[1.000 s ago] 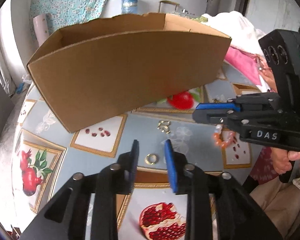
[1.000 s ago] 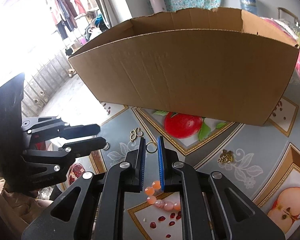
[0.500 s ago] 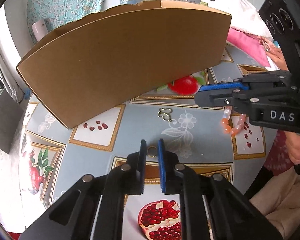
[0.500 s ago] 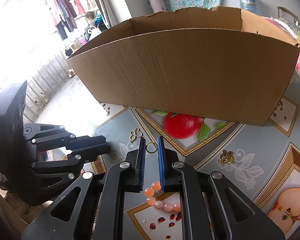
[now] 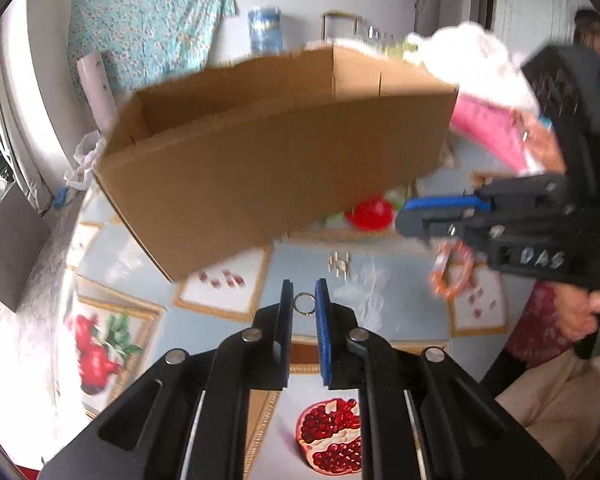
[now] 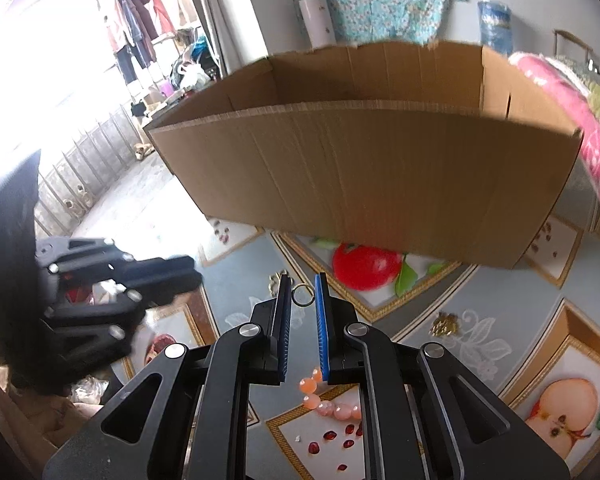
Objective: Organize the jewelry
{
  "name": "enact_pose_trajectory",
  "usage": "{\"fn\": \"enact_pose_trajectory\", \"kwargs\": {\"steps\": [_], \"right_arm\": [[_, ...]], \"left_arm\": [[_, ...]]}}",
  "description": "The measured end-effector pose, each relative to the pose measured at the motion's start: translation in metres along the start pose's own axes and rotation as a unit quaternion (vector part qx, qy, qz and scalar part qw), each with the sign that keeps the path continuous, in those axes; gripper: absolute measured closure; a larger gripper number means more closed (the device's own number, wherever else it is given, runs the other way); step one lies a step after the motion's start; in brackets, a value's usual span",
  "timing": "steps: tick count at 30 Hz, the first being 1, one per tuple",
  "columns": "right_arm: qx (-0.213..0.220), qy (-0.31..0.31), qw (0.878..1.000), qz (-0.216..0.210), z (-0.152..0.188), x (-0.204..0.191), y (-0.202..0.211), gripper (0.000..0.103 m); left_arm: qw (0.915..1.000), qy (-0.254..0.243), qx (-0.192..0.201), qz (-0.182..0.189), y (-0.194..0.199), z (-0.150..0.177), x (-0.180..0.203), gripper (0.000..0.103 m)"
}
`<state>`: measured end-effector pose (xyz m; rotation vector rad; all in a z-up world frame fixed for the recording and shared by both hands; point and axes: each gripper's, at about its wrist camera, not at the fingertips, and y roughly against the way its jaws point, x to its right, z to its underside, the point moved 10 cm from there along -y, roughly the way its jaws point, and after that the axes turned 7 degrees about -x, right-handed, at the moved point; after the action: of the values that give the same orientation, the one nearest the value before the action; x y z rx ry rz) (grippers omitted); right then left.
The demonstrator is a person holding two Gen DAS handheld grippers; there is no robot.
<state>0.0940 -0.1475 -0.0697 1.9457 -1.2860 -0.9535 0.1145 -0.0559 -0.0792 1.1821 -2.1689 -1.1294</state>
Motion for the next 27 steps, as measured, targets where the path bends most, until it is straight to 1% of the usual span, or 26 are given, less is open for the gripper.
{"fn": "enact_pose_trajectory", "kwargs": {"steps": [3, 8, 11, 14, 17, 20, 23, 26, 27], "right_arm": [[0.023, 0.006, 1.000, -0.005, -0.014, -0.005, 0.016, 0.093], [0.075, 0.015, 0.997, -0.024, -0.045, -0.011, 0.052, 0.093], [0.101, 0.017, 0.994, -0.037, -0.066, -0.010, 0.069, 0.093], [0.116, 0.015, 0.992, -0.038, -0.083, -0.003, 0.073, 0.093], [0.123, 0.008, 0.992, -0.031, -0.103, 0.010, 0.068, 0.093], [0.118, -0.002, 0.993, -0.033, -0.113, 0.019, 0.059, 0.093], [0.099, -0.025, 0.994, -0.036, -0.124, 0.037, 0.045, 0.093], [0.082, -0.045, 0.995, -0.042, -0.131, 0.052, 0.037, 0.093], [0.075, -0.054, 0.995, -0.046, -0.135, 0.059, 0.033, 0.093]], "left_arm": [[0.9993, 0.001, 0.034, 0.013, 0.028, -0.017, -0.004, 0.093], [0.9956, -0.018, 0.091, 0.017, 0.071, -0.051, 0.000, 0.093], [0.9938, -0.021, 0.108, 0.016, 0.080, -0.072, -0.001, 0.093], [0.9928, -0.021, 0.117, 0.010, 0.078, -0.091, -0.003, 0.093], [0.9927, -0.017, 0.119, 0.007, 0.071, -0.112, -0.008, 0.093], [0.9929, -0.014, 0.118, 0.009, 0.059, -0.132, -0.012, 0.093], [0.9948, -0.002, 0.101, 0.016, 0.037, -0.151, -0.016, 0.093], [0.9974, 0.023, 0.065, 0.024, 0.012, -0.161, -0.026, 0.093], [0.9976, 0.036, 0.050, 0.031, 0.002, -0.164, -0.031, 0.093]]}}
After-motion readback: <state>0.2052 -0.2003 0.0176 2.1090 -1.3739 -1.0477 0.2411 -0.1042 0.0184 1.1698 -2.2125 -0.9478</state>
